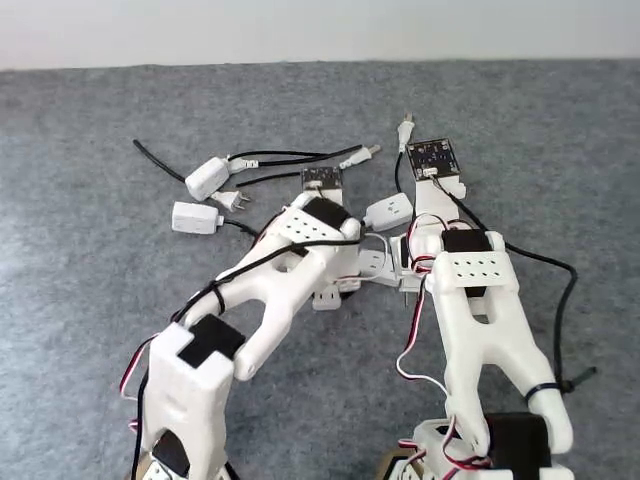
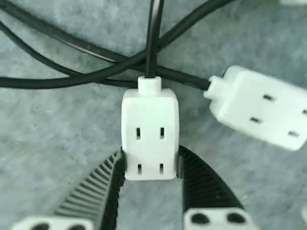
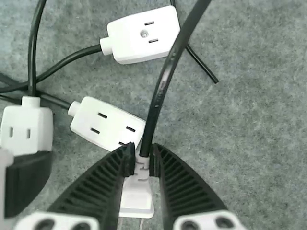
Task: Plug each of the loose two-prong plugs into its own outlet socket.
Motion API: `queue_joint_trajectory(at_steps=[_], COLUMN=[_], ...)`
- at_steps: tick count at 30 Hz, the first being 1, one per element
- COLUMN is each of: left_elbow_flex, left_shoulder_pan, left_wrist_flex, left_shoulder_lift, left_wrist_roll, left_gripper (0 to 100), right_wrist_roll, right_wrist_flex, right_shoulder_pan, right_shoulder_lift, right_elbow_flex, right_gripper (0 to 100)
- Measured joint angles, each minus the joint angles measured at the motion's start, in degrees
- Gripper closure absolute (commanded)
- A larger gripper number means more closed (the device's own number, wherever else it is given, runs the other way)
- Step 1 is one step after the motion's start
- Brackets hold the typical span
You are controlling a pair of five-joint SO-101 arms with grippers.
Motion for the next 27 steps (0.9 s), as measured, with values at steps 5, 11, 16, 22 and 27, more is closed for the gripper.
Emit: queue_joint_trajectory(at_steps=[5, 11, 16, 22, 27], left_elbow_flex=[-1.1, -1.4, -1.4, 0.0, 0.0], left_shoulder_pan=[-0.4, -0.6, -0.8, -1.1, -1.2], left_wrist_flex=[0.0, -0.1, 0.6, 0.5, 0.6], left_shoulder_lift=[0.5, 0.5, 0.3, 1.6, 1.6], left_wrist_roll=[-0.4, -7.9, -8.4, -5.5, -0.8], left_gripper=[98, 93, 69, 66, 66], right_wrist_roll=[0.0, 0.0, 0.0, 0.0, 0.0], right_wrist_flex=[0.0, 0.0, 0.0, 0.0, 0.0], right_shoulder_pan=[0.1, 0.1, 0.0, 0.0, 0.0], right_shoulder_lift=[0.0, 0.0, 0.0, 0.0, 0.0], right_elbow_flex=[0.0, 0.0, 0.0, 0.0, 0.1], right_gripper=[99.0, 99.0, 99.0, 99.0, 99.0])
